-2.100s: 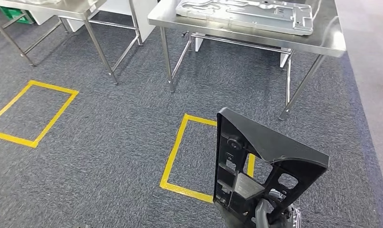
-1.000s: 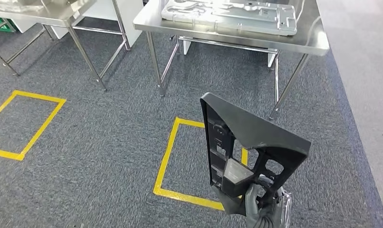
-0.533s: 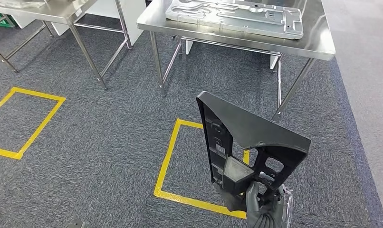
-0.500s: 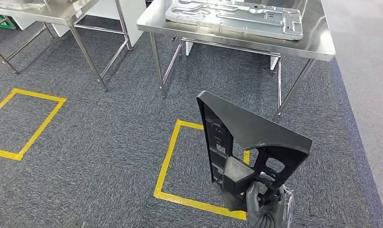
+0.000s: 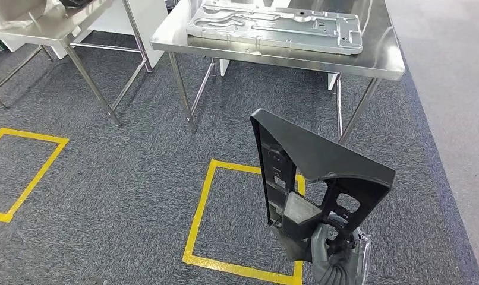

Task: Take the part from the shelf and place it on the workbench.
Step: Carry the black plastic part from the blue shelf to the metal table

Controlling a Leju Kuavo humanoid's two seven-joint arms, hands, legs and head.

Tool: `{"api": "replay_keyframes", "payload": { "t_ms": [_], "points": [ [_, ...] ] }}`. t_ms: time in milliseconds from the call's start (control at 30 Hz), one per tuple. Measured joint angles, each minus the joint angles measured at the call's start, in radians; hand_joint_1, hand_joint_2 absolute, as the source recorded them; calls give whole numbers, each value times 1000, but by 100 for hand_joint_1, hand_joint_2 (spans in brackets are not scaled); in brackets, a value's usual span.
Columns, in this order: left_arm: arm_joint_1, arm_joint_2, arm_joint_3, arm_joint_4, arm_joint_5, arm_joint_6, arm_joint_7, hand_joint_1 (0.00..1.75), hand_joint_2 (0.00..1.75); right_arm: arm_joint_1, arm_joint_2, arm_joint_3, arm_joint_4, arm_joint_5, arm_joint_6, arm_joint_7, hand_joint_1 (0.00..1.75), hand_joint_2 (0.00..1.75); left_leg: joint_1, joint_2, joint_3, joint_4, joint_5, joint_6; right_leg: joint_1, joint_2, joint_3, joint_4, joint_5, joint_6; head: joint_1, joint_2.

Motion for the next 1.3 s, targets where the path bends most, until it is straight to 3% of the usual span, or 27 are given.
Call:
{"api": "replay_keyframes", "payload": {
  "t_ms": [33, 100, 167, 233, 300, 367, 400, 433, 500, 533, 567, 633, 667, 733, 767, 833, 867, 900, 933, 1000, 1067, 1167, 1233, 1300],
  "points": [
    [1, 0, 0, 0, 0, 0, 0, 0, 0, 0, 0, 0, 0, 0, 0, 1, 175, 175, -6, 0, 6, -26, 19, 7, -1, 1, 4, -3, -7, 5, 1, 0],
    [2, 1, 0, 0, -1, -1, -1, 0, 0, 2, -2, -1, -2, 0, -2, 2, 175, 175, -11, -1, 18, -47, 14, 19, -3, 3, 14, -6, -7, 19, 2, 0],
    [3, 0, -1, 0, -1, -1, -2, 0, 0, 2, -3, -1, -6, -1, -3, 2, 175, 175, -5, -4, 50, -70, 10, 29, -3, 1, 13, 26, 5, 31, 2, 0],
    [1, -2, -1, 1, -1, -1, -2, 0, 0, 0, -5, -1, -10, -1, -3, 1, 175, 175, 2, -5, 89, -92, 1, 37, -7, -1, -44, 125, 6, 43, 6, 0],
    [1, -2, -1, 1, -1, -1, -2, 0, 0, 1, -7, -1, -11, -1, -4, 1, 175, 175, 4, -7, 117, -101, -16, 37, -15, -2, -139, 233, -38, 55, 8, 0],
    [3, -2, -1, 1, -1, -1, -2, 0, 0, 3, -10, -2, -11, -2, -4, 2, 175, 175, 7, -10, 146, -103, -40, 32, -22, -3, -205, 262, -86, 63, 8, 0],
    [4, -2, -1, 1, -1, -1, -2, 0, 0, 4, -11, -2, -11, -2, -4, 2, 175, 175, 9, -12, 165, -103, -54, 29, -24, -4, -218, 238, -83, 64, 8, 0],
    [5, -2, -1, 1, -1, -2, -2, 0, 0, 4, -11, -2, -11, -2, -4, 2, 175, 175, 11, -13, 184, -103, -69, 26, -25, -5, -220, 193, -53, 65, 8, 0],
    [5, -2, -1, 1, -1, -2, -1, 0, 0, 6, -13, -2, -11, -3, -5, 2, 175, 175, 12, -14, 221, -103, -102, 17, -23, -11, -213, 88, 71, 61, 9, 0],
    [4, -2, -1, 1, -1, -1, -1, 0, 0, 7, -14, -3, -12, -4, -5, 3, 175, 175, 11, -14, 236, -105, -118, 10, -21, -12, -207, 57, 117, 55, 9, 0],
    [3, -2, -1, 1, -1, 0, -1, 0, 0, 9, -15, -3, -13, -5, -6, 3, 175, 175, 10, -14, 253, -107, -129, 2, -18, -12, -202, 42, 144, 48, 9, 0],
    [-2, -2, -1, 1, -1, 1, 0, 0, 0, 11, -16, -3, -16, -6, -6, 4, 175, 175, 10, -13, 265, -94, -126, -13, -17, -7, -182, 39, 131, 31, 8, 0],
    [-4, -3, -2, 1, -1, 1, 0, 0, 0, 12, -16, -4, -18, -6, -6, 4, 175, 175, 11, -12, 255, -60, -110, -17, -19, -6, -167, 32, 126, 24, 7, 0],
    [-8, -3, -2, 1, -2, 1, 1, 0, 0, 11, -16, -4, -20, -7, -6, 4, 175, 175, 14, -11, 187, 59, -91, -23, -20, -6, -137, 18, 112, 10, 4, 0],
    [-8, -3, -2, 1, -2, 1, 1, 0, 0, 12, -16, -4, -20, -7, -5, 4, 175, 175, 14, -11, 142, 124, -107, -25, -19, -5, -122, 14, 102, 6, 3, 0],
    [-4, -3, -2, 1, -2, 1, 2, 0, 0, 15, -16, -5, -21, -7, -4, 5, 175, 175, 14, -11, 61, 199, -188, -27, -16, -1, -95, 10, 79, 2, 1, 0],
    [-2, -3, -2, 1, -2, 1, 3, 0, 0, 16, -16, -5, -21, -7, -4, 7, 175, 175, 13, -11, 33, 202, -224, -25, -14, 2, -78, 10, 65, 1, 1, 0],
    [0, -3, -2, 1, -2, 1, 4, 0, 0, 17, -16, -6, -21, -7, -3, 8, 175, 175, 12, -11, 17, 180, -236, -22, -12, 4, -60, 10, 51, 1, 0, 0],
    [1, -3, -2, 1, -2, 1, 4, 0, 0, 18, -16, -6, -21, -7, -3, 8, 175, 175, 10, -11, 10, 140, -215, -17, -10, 5, -41, 9, 37, 1, 0, 0],
    [5, -2, -2, 1, -1, 2, 5, 0, 0, 18, -16, -6, -20, -7, -3, 9, 175, 175, 2, -12, 6, 40, -92, 0, -5, 7, -7, 9, 8, 3, 0, 0],
    [10, 0, -2, 1, -1, 2, 6, 0, 0, 18, -17, -7, -19, -7, -2, 10, 175, 175, -6, -14, 10, -10, -4, 14, -1, 11, 16, 9, -15, 12, 0, 0],
    [7, 0, -2, 1, -1, 4, 7, 0, 0, 19, -17, -8, -19, -6, -1, 10, 175, 175, -4, -17, 36, -29, 4, 27, 0, 13, 22, 40, -8, 31, -1, 0],
    [4, -1, -2, 1, -1, 4, 7, 0, 0, 18, -17, -8, -21, -6, -1, 11, 175, 175, 1, -17, 61, -51, 3, 36, -2, 8, -23, 119, -5, 42, 1, 0],
    [3, -1, -2, 1, -1, 5, 8, 0, 0, 20, -17, -9, -21, -5, -2, 11, 175, 175, 2, -16, 79, -64, -3, 41, -8, 3, -100, 221, -49, 52, 2, 0]
  ]
}}
